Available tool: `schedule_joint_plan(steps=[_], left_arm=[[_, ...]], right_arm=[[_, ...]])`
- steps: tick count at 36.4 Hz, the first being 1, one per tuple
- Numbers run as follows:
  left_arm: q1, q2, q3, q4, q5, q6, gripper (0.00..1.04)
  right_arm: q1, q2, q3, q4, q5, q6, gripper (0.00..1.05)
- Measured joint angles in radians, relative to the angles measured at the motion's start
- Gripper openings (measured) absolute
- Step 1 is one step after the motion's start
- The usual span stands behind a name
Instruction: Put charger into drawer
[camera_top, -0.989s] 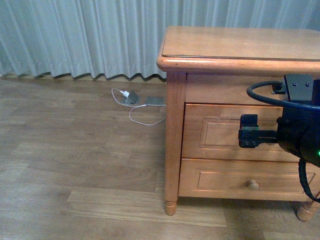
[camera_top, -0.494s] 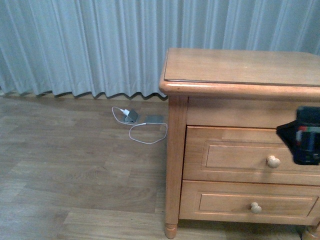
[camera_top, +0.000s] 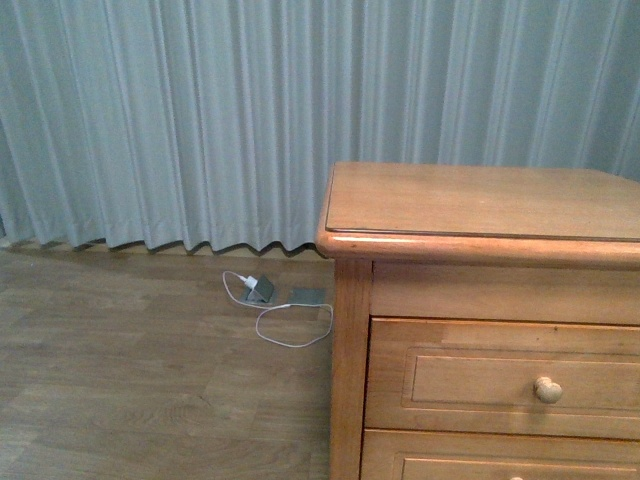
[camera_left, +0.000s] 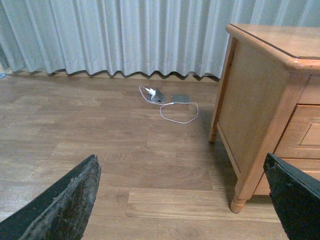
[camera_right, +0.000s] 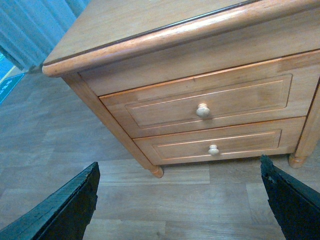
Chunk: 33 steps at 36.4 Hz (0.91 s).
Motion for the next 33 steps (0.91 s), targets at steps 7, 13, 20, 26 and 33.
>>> schedule_joint_plan(steps=[7, 13, 20, 26, 33], left_arm=[[0.0, 0.0, 0.0, 0.0, 0.0, 0.0, 0.98], [0.0, 0.0, 0.0, 0.0, 0.0, 0.0, 0.98], [0.0, 0.0, 0.0, 0.0, 0.0, 0.0, 0.98], [0.0, 0.0, 0.0, 0.0, 0.0, 0.0, 0.98], [0.0, 0.0, 0.0, 0.0, 0.0, 0.0, 0.98]], right_arm=[[0.091, -0.07, -0.175, 0.415, 0.279, -0.192, 0.66], [0.095, -0.136, -0.228, 0.415, 0.286, -0.237, 0.36], [0.095, -0.203, -0.266, 0.383, 0.286, -0.249, 0.05], [0.095, -0.273, -0.291, 0.341, 0.286, -0.253, 0.01], [0.095, -0.333, -0.309, 0.299, 0.286, -0.253, 0.01]])
